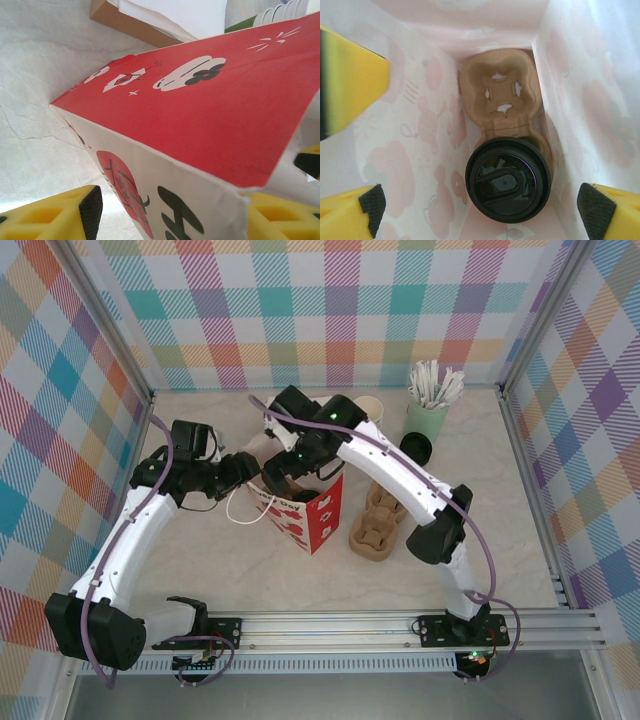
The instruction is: Pack the takeout coffee
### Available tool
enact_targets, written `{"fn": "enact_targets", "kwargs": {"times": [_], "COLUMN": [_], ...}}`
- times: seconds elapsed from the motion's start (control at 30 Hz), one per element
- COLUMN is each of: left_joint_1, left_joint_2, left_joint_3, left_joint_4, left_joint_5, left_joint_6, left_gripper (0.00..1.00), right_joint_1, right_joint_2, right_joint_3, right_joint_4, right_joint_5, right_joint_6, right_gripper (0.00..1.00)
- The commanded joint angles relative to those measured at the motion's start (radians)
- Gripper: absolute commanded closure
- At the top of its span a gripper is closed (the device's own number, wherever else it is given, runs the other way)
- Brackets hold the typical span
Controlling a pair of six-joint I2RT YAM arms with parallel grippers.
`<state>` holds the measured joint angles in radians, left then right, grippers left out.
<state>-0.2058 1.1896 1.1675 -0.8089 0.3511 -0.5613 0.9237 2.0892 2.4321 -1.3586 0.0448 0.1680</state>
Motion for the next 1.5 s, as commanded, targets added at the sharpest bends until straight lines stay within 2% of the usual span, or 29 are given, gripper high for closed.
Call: {"fn": "enact_targets", "kwargs": {"times": [0.0, 0.23, 0.43, 0.77, 1.07, 1.47], "left_joint_1": [0.011, 0.011, 0.011, 0.011, 0.011, 0.011], "left_joint_2": [-0.006, -0.002, 0.000, -0.020, -0.123, -0.330], "left_joint_3": [-0.016, 0.006, 0.030, 0.102, 0.126, 0.054], "left_joint_4": [0.014, 0.017, 0.017, -0.034, -0.061, -0.074], "left_joint_5": [0.015, 0.028, 0.032, -0.008, -0.070, -0.135], "left_joint_6": [-0.014, -0.026, -0.041, -0.027, -0.028, -0.010], "left_gripper": [0.34, 0.28, 0.23, 0.08, 0.04, 0.01], "right_joint_1": [-0.007, -0.023, -0.053, -0.207, -0.431, -0.506], "right_joint_2": [-0.068, -0.147, -0.250, -0.530, -0.698, -0.783], "right_joint_3": [0.043, 0.067, 0.026, -0.303, -0.581, -0.821], "right_joint_4": [-0.025, -0.026, -0.051, -0.008, 0.065, 0.167], "right_joint_5": [-0.003, -0.005, 0.046, 0.129, 0.135, 0.152], "right_joint_6": [0.024, 0.036, 0.051, 0.052, 0.014, -0.001], "right_gripper": [0.00, 0.00, 0.01, 0.02, 0.04, 0.05]}}
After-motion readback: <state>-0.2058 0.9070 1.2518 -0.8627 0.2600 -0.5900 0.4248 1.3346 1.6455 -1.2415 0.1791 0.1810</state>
